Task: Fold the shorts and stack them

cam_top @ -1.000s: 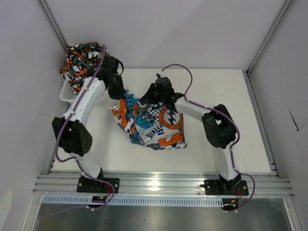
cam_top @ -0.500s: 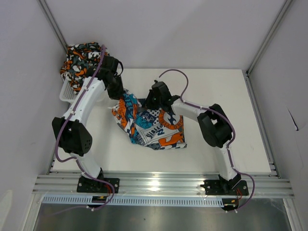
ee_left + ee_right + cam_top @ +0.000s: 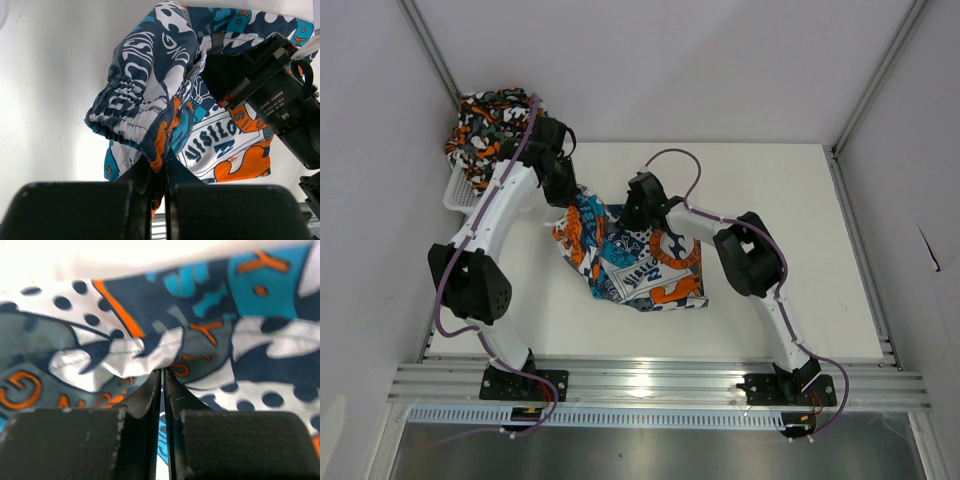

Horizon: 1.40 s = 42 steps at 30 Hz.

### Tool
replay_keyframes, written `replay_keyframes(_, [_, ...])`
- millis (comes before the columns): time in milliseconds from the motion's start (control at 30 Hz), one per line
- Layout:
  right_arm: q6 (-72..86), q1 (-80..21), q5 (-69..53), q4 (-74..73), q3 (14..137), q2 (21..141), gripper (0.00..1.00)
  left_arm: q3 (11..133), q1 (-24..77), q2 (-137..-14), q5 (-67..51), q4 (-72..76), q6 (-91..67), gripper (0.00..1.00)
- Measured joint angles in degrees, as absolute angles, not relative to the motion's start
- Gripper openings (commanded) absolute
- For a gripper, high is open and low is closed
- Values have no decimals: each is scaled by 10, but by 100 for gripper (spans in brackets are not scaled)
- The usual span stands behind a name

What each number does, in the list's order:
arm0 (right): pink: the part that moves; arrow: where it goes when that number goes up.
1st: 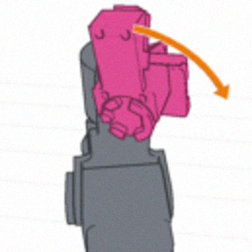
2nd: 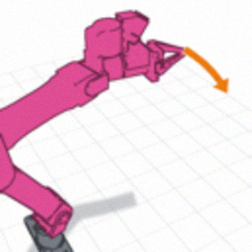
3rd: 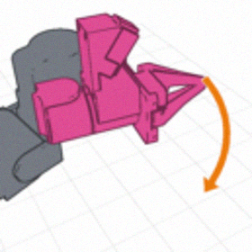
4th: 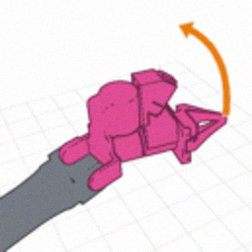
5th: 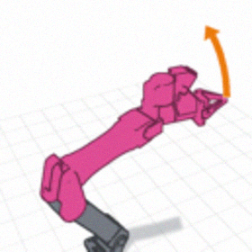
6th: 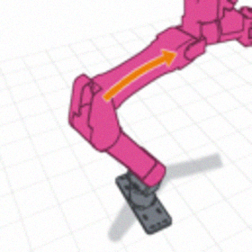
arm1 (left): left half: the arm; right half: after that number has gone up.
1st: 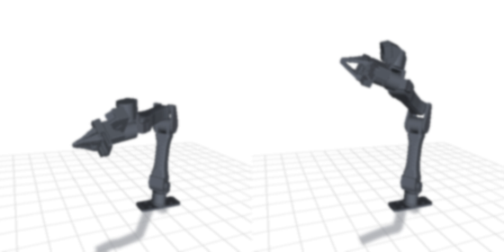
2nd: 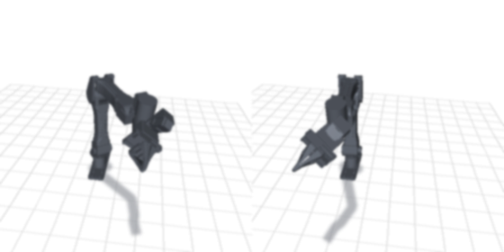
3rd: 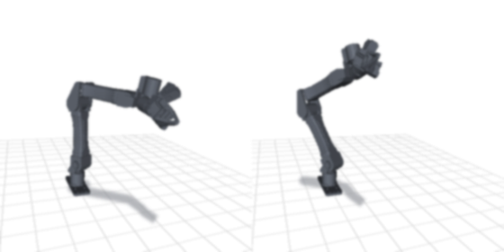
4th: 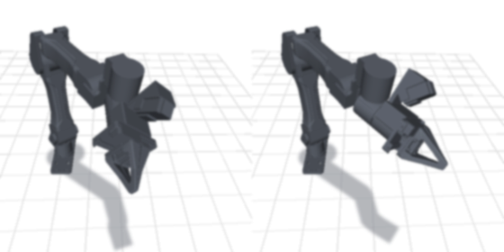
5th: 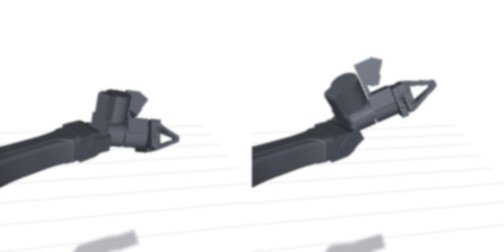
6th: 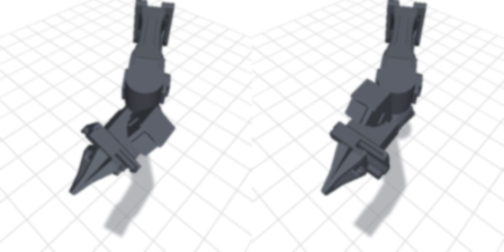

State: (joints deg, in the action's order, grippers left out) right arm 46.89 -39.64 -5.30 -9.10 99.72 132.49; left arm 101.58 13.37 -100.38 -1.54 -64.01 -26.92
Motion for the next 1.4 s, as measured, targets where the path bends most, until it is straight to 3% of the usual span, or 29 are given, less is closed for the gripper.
replay_keyframes(733, [465,-399,-42,-211,1233,1456,9,1001,136,-997,-41,-615,-277,0])
replay_keyframes(933, [485,-387,-71,-120,1113,1406,14,1001,150,-997,-42,-610,-303,0])
replay_keyframes(1167, [482,-324,-107,-82,993,1292,31,1001,156,-997,-32,-610,-326,0])
replay_keyframes(1333, [438,-277,-119,-93,899,1160,29,1001,156,-997,-17,-610,-332,0])
replay_keyframes(1400, [416,-274,-127,-94,862,1110,22,1001,156,-998,-17,-610,-333,0])
